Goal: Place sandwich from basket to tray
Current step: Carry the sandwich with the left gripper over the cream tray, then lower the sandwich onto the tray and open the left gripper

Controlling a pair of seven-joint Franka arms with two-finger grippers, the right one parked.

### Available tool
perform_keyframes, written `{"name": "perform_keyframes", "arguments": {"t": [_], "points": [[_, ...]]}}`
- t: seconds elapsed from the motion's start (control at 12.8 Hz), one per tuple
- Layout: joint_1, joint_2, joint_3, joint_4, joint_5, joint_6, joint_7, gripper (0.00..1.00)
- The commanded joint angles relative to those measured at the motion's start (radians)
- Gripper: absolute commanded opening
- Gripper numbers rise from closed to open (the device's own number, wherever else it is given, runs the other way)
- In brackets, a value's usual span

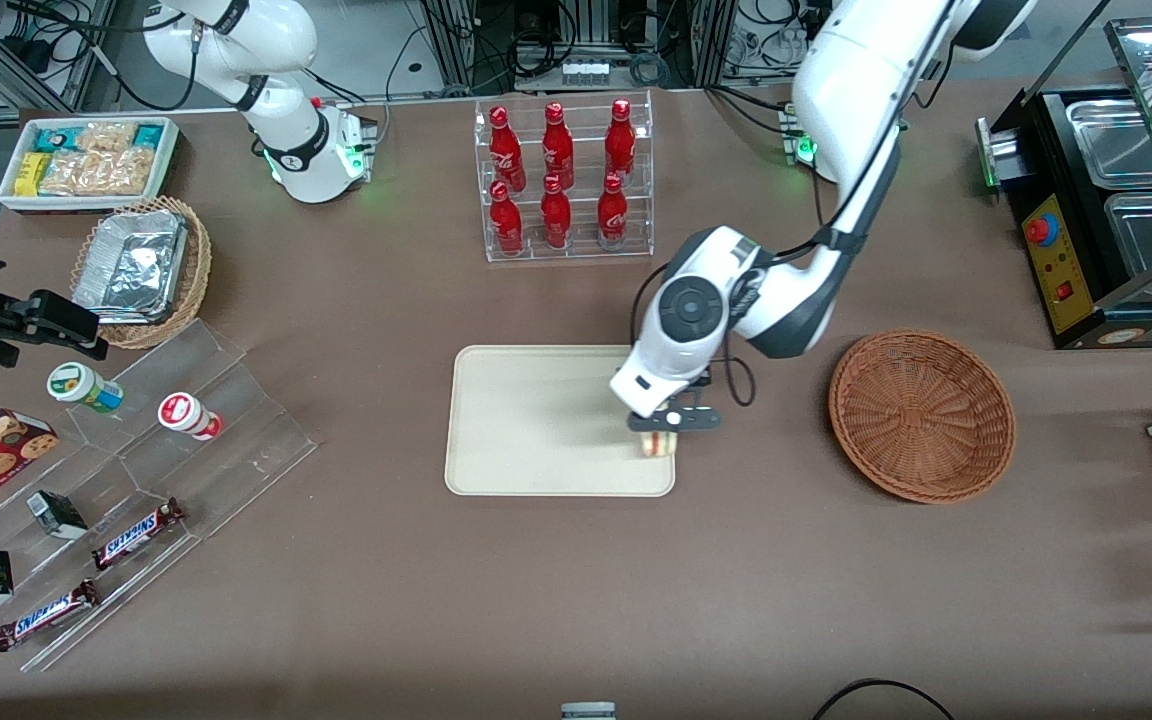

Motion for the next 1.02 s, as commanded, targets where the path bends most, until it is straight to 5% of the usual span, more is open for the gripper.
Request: {"name": "perform_keyframes", "arguments": {"t": [0.0, 0.47, 0.94], "points": [[-0.04, 0.059, 0.011, 0.057, -0.001, 0.02, 0.022, 0.27], [-0.056, 0.105, 0.011, 0.065, 0.001, 0.054, 0.021, 0.33], [-0.054, 0.135, 0.012, 0.107, -0.001, 0.054, 0.016, 0.65]]}}
